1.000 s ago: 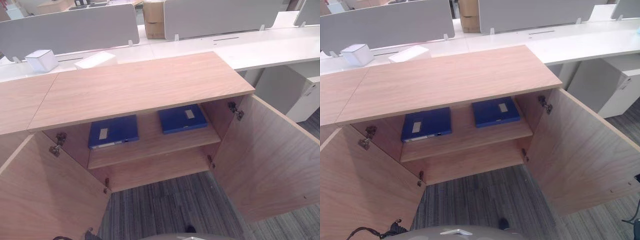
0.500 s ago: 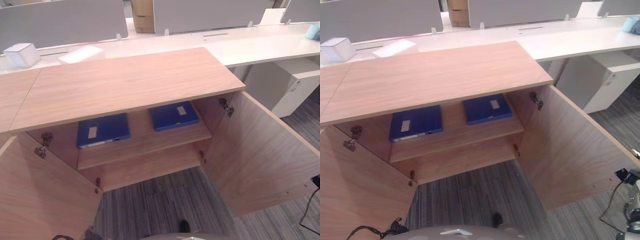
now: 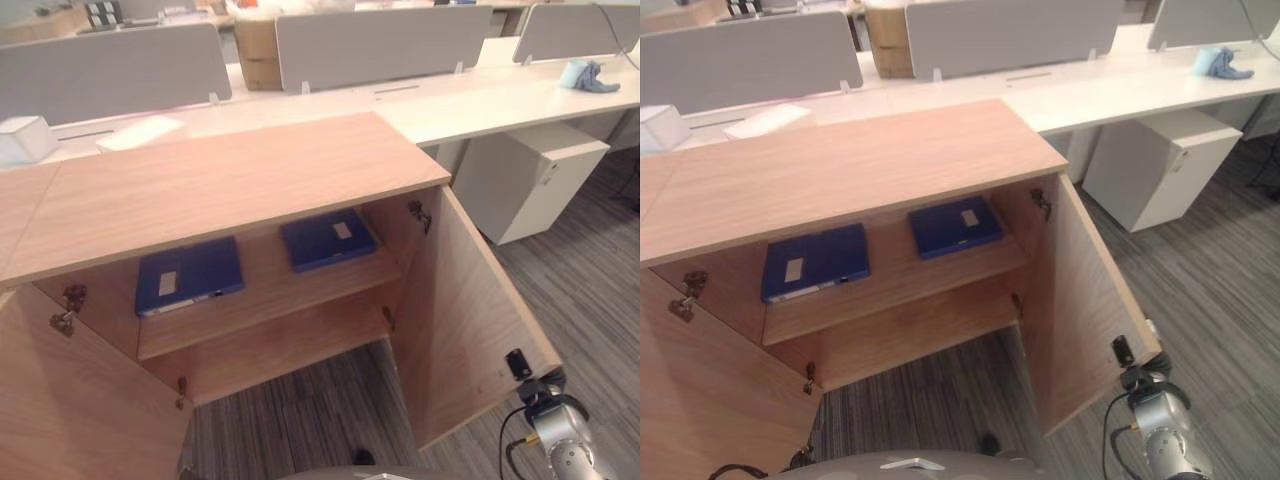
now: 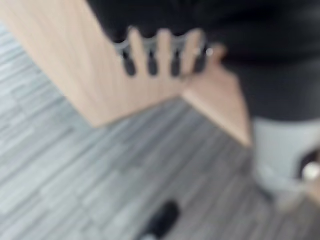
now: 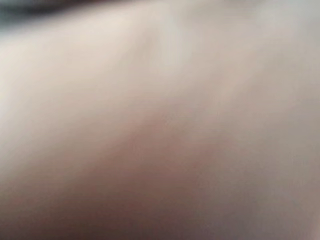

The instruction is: Put the empty folder in the office cabinet

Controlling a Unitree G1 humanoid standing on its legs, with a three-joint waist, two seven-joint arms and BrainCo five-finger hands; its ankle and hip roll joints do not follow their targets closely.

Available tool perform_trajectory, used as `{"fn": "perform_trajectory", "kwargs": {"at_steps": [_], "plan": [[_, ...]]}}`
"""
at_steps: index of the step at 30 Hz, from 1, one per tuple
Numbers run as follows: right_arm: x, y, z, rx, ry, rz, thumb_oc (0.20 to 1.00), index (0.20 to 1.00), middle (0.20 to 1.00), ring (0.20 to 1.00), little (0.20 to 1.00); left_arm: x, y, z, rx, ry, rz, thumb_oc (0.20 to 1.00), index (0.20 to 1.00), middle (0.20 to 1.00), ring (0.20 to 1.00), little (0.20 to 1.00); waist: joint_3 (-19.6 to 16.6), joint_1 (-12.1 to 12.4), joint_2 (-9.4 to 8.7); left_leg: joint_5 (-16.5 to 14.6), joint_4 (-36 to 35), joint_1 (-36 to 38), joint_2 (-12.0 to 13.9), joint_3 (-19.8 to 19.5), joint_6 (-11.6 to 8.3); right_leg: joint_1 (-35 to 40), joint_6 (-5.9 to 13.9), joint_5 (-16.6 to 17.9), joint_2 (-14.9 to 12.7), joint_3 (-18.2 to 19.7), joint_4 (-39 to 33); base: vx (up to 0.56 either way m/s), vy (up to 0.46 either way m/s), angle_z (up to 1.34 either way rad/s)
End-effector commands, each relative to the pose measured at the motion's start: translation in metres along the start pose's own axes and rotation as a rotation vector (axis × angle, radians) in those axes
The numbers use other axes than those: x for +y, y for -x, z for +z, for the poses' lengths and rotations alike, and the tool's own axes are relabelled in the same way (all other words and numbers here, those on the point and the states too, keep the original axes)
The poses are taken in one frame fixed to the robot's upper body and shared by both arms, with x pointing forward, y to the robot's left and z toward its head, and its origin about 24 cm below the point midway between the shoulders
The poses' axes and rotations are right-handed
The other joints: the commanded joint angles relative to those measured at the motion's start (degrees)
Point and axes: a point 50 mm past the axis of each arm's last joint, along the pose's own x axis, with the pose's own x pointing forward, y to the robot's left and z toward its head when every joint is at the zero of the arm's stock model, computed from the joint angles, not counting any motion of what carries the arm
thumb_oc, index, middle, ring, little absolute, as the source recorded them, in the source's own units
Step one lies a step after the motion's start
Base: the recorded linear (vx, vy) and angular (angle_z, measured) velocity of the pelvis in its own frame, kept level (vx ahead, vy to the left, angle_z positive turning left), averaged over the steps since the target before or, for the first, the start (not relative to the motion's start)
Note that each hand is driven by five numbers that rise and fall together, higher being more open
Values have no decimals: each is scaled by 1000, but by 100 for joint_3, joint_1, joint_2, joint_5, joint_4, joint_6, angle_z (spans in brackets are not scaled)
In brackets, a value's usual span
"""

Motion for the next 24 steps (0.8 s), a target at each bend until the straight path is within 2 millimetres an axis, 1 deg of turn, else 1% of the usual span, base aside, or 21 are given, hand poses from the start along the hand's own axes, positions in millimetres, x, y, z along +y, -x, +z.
{"fn": "perform_trajectory", "kwargs": {"at_steps": [1,3,9,11,16,17,19,20,21,22,24], "plan": [[35,-27,14,-70,1,105,1000,1000,1000,1000,1000,18,-2,9,-4,-29,53,1000,1000,1000,1000,1000,175,334,-7,-412,9,51,127,-199,-314,434,503,-564,-259,158,16,10,-3,8],[33,-26,3,-32,-6,84,1000,1000,1000,1000,1000,18,-2,8,3,-23,55,1000,1000,1000,1000,1000,178,347,-12,-406,9,44,133,-210,-314,431,505,-566,-262,150,18,8,-4,5],[33,-25,-6,1,-7,78,1000,1000,1000,1000,1000,17,-2,7,9,-15,58,1000,1000,1000,1000,1000,180,356,-33,-404,9,42,132,-224,-313,432,501,-571,-259,143,19,8,-8,5],[36,-25,-12,20,-18,86,1000,1000,1000,1000,1000,18,-2,6,13,-10,62,1000,1000,1000,1000,1000,171,362,-48,-409,9,50,140,-222,-317,435,491,-579,-254,140,17,11,-20,6],[41,-25,-18,44,-19,107,1000,1000,1000,1000,1000,19,-2,7,8,-5,67,1000,1000,1000,1000,1000,173,377,-64,-401,9,48,154,-219,-324,438,485,-584,-249,136,16,5,-16,4],[49,-23,-24,77,-12,155,1000,1000,1000,1000,1000,21,-3,9,2,-4,71,1000,1000,1000,1000,1000,184,388,-79,-389,9,49,163,-226,-334,440,478,-586,-241,130,16,4,-36,1],[57,-22,-28,101,-7,214,1000,1000,1000,1000,1000,24,-3,9,-2,-3,78,1000,1000,1000,1000,1000,190,399,-90,-382,9,47,171,-236,-342,441,472,-586,-235,114,17,4,-23,1],[57,-22,-28,102,-7,214,1000,1000,1000,1000,1000,24,-3,9,-1,-3,78,1000,1000,1000,1000,1000,189,397,-90,-382,9,47,171,-237,-342,442,472,-587,-235,113,17,3,-31,2],[72,-17,-37,157,9,312,1000,1000,1000,1000,1000,26,-3,10,-7,-4,81,1000,1000,1000,1000,1000,203,423,-103,-366,9,39,182,-246,-356,439,466,-594,-226,104,19,0,0,0],[72,-17,-37,157,9,312,1000,1000,1000,1000,1000,26,-3,10,-7,-4,81,1000,1000,1000,1000,1000,203,423,-103,-366,9,39,182,-246,-356,439,466,-594,-226,104,19,0,0,0],[90,-7,-48,249,83,459,1000,1000,1000,1000,1000,28,-3,11,-16,-14,82,1000,1000,1000,1000,1000,221,450,-113,-349,9,29,194,-253,-376,426,459,-600,-220,86,25,0,0,0]]}}
